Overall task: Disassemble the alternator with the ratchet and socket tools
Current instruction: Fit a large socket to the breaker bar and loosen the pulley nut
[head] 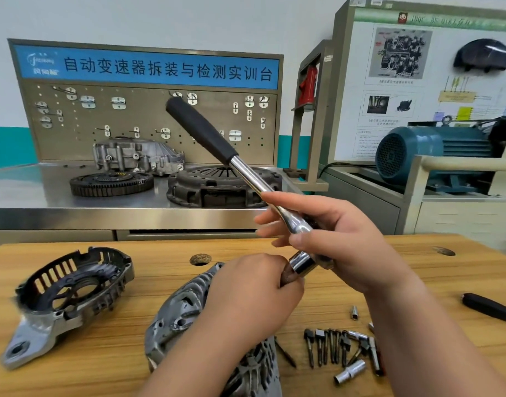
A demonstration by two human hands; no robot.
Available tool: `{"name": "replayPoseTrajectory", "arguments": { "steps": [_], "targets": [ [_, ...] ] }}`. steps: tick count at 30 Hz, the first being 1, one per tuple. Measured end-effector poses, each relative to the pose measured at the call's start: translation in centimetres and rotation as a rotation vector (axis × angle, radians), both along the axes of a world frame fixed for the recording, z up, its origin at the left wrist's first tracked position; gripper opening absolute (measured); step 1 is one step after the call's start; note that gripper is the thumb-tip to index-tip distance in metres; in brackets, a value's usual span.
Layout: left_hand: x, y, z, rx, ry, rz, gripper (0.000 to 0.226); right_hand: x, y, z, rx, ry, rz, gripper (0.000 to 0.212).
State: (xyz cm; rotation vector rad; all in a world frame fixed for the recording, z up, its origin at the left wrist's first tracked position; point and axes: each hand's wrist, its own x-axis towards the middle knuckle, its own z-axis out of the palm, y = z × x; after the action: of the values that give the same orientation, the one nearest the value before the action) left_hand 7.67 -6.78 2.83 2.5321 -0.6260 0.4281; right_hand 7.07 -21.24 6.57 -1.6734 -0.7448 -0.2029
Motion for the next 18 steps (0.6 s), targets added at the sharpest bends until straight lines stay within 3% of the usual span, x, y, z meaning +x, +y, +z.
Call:
{"name": "replayPoseTrajectory", "arguments": {
  "steps": [5, 8, 13, 18],
  "targets": [
    [-0.1, -0.1, -0.1, 0.017, -0.047, 0.004, 0.041, -0.9, 2.2, 0.5, -0.430, -0.085, -0.659, 0.034],
    [-0.2, -0.2, -0.2, 0.039, -0.070, -0.006, 0.039, -0.9, 2.6, 0.7, -0.636, -0.010, -0.829, 0.027],
    [0.0, -0.2, -0.3, 0.000, -0.034, 0.007, 0.041, -1.2, 2.1, 0.9, -0.525, -0.004, -0.703, 0.032],
    [0.1, 0.1, -0.1, -0.053, 0.028, 0.016, 0.041, -1.2, 1.4, 1.2, -0.315, -0.218, -0.283, 0.038]
  ]
}}
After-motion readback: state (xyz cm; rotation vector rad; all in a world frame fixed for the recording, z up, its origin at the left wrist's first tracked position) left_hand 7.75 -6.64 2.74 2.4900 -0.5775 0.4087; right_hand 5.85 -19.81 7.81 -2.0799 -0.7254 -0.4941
